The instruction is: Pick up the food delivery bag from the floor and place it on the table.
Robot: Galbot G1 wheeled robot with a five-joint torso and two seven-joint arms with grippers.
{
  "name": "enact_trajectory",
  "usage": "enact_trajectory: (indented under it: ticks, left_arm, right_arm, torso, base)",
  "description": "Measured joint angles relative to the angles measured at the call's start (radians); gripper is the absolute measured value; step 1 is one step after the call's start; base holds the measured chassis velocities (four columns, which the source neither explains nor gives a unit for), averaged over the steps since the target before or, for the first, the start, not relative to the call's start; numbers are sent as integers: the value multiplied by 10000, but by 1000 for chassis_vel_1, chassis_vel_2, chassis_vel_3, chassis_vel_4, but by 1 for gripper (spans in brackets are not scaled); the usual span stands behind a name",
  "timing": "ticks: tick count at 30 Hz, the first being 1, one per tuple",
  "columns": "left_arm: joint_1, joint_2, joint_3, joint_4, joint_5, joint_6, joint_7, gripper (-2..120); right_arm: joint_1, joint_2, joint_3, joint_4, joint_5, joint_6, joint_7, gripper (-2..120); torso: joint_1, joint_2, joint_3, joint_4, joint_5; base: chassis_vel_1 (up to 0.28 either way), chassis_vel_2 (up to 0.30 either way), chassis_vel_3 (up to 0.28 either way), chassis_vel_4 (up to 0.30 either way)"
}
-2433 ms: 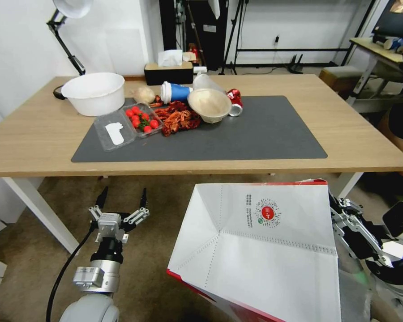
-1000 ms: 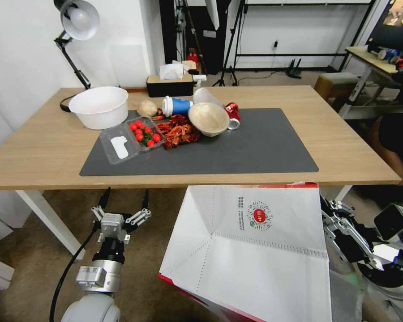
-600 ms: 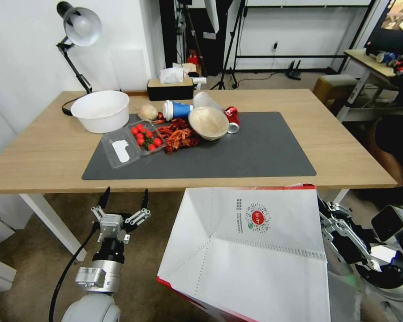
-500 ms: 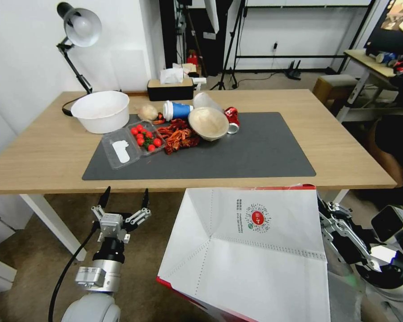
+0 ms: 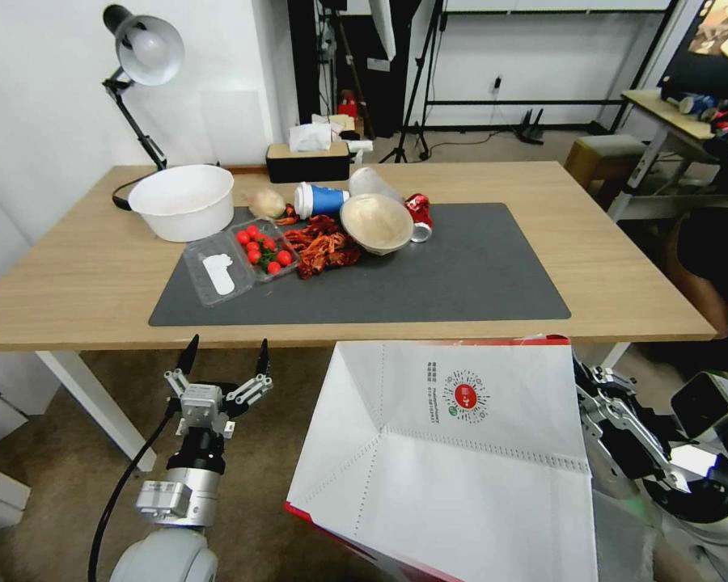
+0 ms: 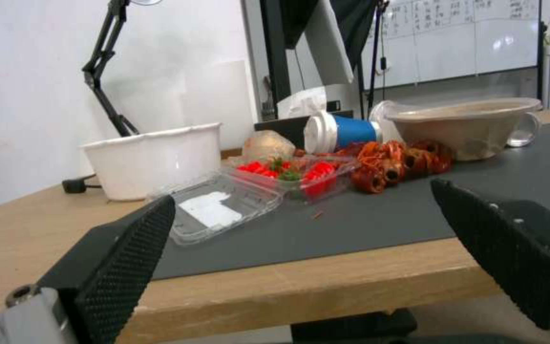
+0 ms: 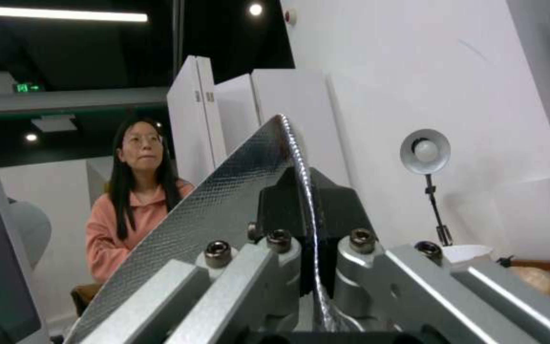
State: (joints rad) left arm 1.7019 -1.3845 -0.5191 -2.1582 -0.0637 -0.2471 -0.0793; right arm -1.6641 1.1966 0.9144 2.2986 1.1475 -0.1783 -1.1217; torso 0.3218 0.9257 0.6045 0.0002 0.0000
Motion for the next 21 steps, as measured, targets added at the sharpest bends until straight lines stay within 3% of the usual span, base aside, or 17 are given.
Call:
enact_trajectory:
  ticks: [17, 21]
  left_arm:
    - [-8, -14, -23, 26, 10, 6, -76, 100]
    - [-19, 41, -36, 64, 10, 6, -96, 100]
  right_arm:
    - [87, -316, -37, 920, 716, 134, 791, 0]
    - [169, -428, -40, 1110, 978, 377, 1447, 0]
  torso:
    - [-20, -46, -27, 0, 0]
    - [-22, -53, -31, 0, 0]
  base:
    - [0, 0, 0, 0]
    - [0, 0, 0, 0]
